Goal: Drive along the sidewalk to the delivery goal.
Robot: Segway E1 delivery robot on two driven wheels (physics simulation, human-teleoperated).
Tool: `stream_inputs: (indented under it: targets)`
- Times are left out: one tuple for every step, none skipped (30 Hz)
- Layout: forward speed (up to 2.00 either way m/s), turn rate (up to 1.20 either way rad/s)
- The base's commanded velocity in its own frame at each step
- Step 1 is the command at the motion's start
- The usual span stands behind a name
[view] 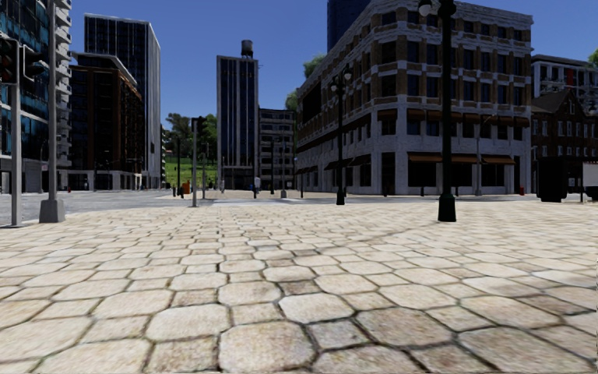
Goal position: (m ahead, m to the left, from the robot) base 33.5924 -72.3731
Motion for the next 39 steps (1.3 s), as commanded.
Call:
stream_inputs:
  targets:
    - [2.0,-0.45]
    - [2.0,-0.47]
    - [2.0,-0.49]
    - [2.0,-0.49]
    - [2.0,-0.5]
    - [2.0,-0.5]
    - [2.0,-0.5]
    - [2.0,-0.5]
    - [2.0,-0.5]
    - [2.0,-0.5]
    - [2.0,-0.5]
    - [2.0,-0.5]
    - [2.0,-0.5]
    - [2.0,-0.5]
    - [2.0,-0.5]
    - [2.0,-0.5]
    - [2.0,-0.5]
    - [2.0,-0.5]
    - [2.0,-0.5]
    - [2.0,-0.5]
    - [2.0,-0.5]
    - [2.0,-0.5]
    - [2.0,-0.5]
    - [2.0,-0.5]
    - [2.0,-0.5]
    - [2.0,-0.5]
    - [2.0,-0.5]
    - [2.0,-0.5]
    - [2.0,-0.5]
    - [2.0,-0.5]
    - [2.0,-0.5]
    - [2.0,-0.5]
    - [2.0,-0.5]
    - [2.0,-0.5]
    - [2.0,-0.5]
    - [2.0,-0.5]
    - [2.0,-0.5]
    - [2.0,-0.5]
    - [2.0,-0.5]
